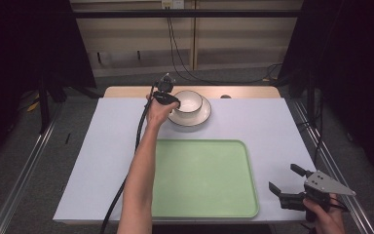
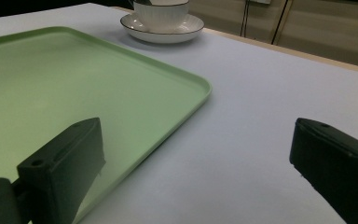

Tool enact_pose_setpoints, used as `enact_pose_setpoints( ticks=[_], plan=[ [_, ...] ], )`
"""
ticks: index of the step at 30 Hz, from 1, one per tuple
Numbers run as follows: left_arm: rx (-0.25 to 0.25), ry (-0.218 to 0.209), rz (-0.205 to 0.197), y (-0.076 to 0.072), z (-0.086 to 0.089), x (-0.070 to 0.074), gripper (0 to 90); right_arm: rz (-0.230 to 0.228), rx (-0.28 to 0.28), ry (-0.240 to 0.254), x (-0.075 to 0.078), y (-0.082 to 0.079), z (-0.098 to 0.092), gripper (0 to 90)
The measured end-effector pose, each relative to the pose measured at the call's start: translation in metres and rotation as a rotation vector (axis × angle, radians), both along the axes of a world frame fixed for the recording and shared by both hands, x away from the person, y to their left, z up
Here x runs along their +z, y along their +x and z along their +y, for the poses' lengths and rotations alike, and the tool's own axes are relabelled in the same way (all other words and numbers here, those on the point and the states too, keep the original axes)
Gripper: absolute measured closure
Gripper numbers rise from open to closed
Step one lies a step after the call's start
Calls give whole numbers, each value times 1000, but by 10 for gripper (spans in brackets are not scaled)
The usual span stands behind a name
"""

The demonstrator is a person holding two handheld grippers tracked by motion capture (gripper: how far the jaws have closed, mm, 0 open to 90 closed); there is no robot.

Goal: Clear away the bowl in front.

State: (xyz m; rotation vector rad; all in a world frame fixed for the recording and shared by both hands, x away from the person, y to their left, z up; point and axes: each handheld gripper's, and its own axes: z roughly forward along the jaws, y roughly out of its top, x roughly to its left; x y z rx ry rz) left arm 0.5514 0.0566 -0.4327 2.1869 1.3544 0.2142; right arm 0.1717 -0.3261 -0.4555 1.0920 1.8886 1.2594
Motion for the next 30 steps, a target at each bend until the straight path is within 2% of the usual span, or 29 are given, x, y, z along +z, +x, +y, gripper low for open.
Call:
enact_pose_setpoints(
  ticks=[1,2,3,4,8,9,12,14,17,18,19,20,22,23,25,27,28,30],
  plan=[
    [-7,0,3,1,0,-1,586,-2,0,-1,0,0,0,25],
    [24,-8,8,2,-1,0,607,-1,-3,-4,0,0,0,25],
    [25,-19,13,3,-1,0,655,-1,-1,0,0,1,0,25],
    [19,-11,26,5,-1,-1,683,-2,2,3,0,2,0,25],
    [46,-35,56,6,-2,-6,694,6,8,3,0,1,1,25],
    [53,-25,64,6,-2,-7,705,5,5,-1,-1,1,1,25],
    [80,-33,74,7,-4,-9,721,4,4,-1,-1,2,1,25],
    [109,-74,89,10,-4,-12,748,5,7,-1,-1,1,1,25],
    [102,-84,99,12,-2,-13,761,4,5,1,-1,1,1,25],
    [118,-97,100,12,-2,-13,761,5,8,-1,0,1,1,25],
    [113,-88,97,12,-1,-13,770,3,7,0,-1,1,1,25],
    [130,-106,111,13,-2,-13,771,5,10,-1,0,1,1,25],
    [115,-96,106,14,-1,-13,773,2,8,-4,-1,1,1,25],
    [132,-112,108,13,-1,-14,775,-1,6,-5,-1,1,1,25],
    [123,-106,101,14,-1,-14,775,0,3,-5,0,1,0,25],
    [147,-130,105,14,-2,-15,778,0,3,-6,0,0,0,25],
    [133,-114,110,14,1,-14,781,1,2,-8,0,0,0,25],
    [146,-134,119,14,1,-14,787,0,0,-8,0,0,0,25]
  ],
)
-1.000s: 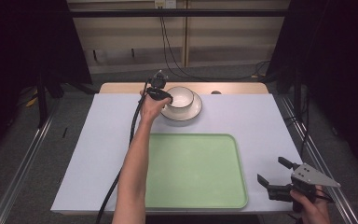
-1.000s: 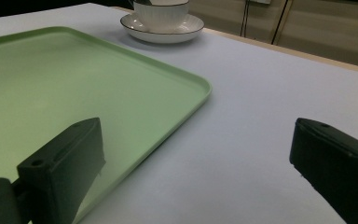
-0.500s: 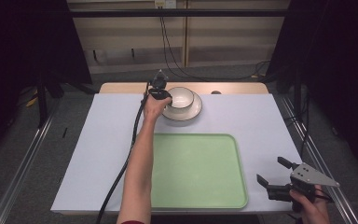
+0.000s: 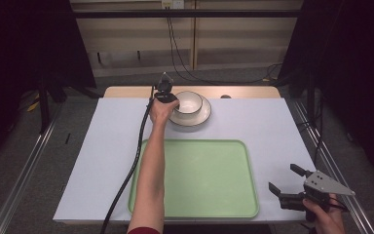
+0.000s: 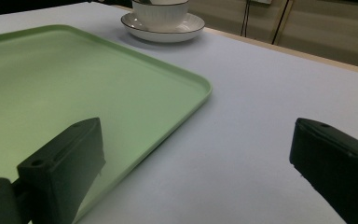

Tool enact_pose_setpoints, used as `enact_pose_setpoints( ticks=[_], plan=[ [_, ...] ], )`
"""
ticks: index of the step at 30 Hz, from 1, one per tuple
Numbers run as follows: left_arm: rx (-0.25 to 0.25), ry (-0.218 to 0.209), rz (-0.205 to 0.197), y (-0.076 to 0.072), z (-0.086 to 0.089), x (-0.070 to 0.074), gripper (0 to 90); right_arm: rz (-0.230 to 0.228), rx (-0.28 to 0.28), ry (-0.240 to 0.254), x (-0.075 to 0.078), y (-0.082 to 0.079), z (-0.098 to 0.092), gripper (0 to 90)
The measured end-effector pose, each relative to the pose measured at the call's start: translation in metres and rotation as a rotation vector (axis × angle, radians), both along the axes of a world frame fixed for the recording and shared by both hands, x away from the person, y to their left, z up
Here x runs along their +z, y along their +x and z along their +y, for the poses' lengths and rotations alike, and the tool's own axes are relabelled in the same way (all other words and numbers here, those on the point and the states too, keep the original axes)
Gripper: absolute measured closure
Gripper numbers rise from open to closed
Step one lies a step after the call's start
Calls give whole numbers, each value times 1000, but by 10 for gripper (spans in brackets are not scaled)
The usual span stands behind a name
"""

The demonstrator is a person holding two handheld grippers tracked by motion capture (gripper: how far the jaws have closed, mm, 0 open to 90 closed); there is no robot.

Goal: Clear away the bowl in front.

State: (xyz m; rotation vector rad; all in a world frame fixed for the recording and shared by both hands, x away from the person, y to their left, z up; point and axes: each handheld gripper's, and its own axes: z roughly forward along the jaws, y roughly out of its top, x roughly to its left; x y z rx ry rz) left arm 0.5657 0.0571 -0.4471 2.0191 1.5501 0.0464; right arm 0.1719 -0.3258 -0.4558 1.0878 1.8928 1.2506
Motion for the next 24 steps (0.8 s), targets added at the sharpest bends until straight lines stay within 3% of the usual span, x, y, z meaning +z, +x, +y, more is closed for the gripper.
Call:
enact_pose_setpoints(
  ticks=[10,17,22,24],
  plan=[
    [18,-23,-24,-2,1,1,828,1,2,1,0,0,0,25],
    [-7,-17,-11,-2,3,3,827,4,-2,3,0,0,0,25],
    [-6,-23,-19,-3,4,5,828,-1,-3,1,0,0,0,25],
    [-27,-28,-27,-3,5,9,828,-1,-2,-1,0,0,0,25]
  ],
)
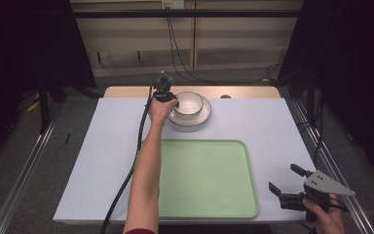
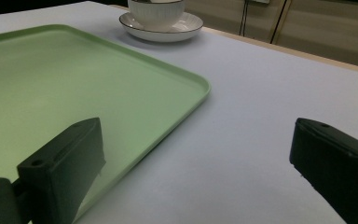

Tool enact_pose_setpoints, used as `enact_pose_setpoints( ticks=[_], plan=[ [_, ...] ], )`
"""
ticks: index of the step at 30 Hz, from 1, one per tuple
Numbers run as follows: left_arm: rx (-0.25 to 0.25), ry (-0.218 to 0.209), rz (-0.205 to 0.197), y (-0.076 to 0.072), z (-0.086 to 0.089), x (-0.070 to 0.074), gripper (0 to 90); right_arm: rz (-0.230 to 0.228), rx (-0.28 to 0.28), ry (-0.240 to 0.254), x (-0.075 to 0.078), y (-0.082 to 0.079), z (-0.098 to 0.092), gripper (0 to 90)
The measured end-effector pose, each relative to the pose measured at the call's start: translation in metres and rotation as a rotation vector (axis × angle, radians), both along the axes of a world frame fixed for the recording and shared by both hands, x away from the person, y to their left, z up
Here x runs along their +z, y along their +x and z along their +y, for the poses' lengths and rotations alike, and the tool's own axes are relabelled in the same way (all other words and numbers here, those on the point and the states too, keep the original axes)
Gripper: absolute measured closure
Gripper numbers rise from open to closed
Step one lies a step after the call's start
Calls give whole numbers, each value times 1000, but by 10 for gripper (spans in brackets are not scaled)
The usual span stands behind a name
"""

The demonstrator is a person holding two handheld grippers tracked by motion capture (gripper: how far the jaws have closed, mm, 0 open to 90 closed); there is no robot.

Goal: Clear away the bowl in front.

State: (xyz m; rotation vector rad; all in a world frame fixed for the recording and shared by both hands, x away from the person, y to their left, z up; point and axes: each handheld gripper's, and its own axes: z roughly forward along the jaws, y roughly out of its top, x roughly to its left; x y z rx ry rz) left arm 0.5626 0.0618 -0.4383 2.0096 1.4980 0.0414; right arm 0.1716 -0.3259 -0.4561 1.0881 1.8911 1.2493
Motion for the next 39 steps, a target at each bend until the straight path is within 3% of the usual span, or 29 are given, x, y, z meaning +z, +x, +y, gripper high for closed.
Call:
enact_pose_setpoints(
  ticks=[10,16,27,39],
  plan=[
    [18,-19,6,-3,6,11,828,-6,-4,-2,0,0,1,25],
    [-24,-3,-12,-6,8,20,828,-16,-7,-6,0,0,1,26],
    [-37,-27,-16,-15,14,38,828,-25,-25,-7,0,0,1,28],
    [-83,-8,-36,-28,17,58,828,-30,-22,-8,0,0,1,28]
  ],
)
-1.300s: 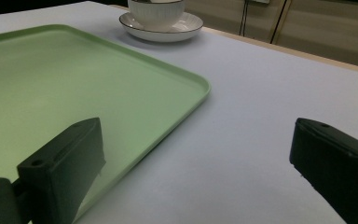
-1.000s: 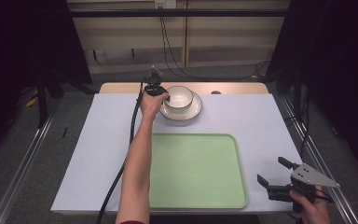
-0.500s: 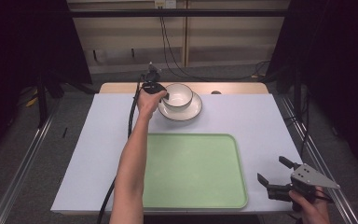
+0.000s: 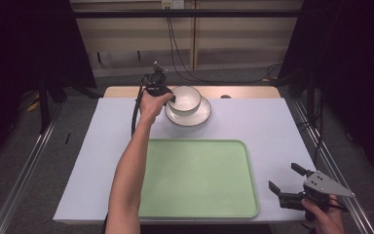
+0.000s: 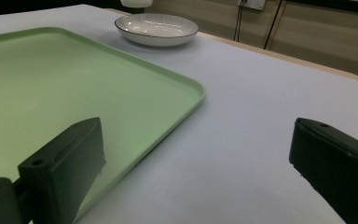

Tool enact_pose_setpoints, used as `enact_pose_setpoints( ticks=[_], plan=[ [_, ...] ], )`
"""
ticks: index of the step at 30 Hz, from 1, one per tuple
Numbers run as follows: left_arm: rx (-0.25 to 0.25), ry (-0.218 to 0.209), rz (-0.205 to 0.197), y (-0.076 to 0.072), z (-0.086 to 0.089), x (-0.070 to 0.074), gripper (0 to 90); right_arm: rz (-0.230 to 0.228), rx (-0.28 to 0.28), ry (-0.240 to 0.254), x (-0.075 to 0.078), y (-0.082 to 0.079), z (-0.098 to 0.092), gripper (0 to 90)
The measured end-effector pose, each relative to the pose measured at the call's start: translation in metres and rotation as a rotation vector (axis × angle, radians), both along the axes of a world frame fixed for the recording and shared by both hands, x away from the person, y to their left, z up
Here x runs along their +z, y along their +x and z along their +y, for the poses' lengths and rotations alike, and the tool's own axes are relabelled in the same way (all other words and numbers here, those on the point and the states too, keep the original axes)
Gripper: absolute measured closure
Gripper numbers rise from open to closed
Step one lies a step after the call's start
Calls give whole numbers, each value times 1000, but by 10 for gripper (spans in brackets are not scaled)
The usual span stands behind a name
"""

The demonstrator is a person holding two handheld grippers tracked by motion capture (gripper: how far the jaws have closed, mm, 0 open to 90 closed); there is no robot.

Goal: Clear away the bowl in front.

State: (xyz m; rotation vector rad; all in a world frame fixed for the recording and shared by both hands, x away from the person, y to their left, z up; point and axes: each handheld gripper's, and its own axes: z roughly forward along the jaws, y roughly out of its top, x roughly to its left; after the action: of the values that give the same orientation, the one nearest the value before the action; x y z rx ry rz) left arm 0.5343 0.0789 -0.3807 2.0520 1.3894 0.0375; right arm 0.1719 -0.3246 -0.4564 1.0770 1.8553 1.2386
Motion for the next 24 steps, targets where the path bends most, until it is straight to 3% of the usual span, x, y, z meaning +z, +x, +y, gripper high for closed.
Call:
enact_pose_setpoints(
  ticks=[3,16,24],
  plan=[
    [-14,-19,3,-5,0,2,828,1,0,1,0,0,0,28],
    [-90,-4,-25,-21,-4,13,828,3,6,1,0,0,0,28],
    [-134,-17,-27,-34,-15,13,828,8,9,0,0,0,0,27]
  ],
)
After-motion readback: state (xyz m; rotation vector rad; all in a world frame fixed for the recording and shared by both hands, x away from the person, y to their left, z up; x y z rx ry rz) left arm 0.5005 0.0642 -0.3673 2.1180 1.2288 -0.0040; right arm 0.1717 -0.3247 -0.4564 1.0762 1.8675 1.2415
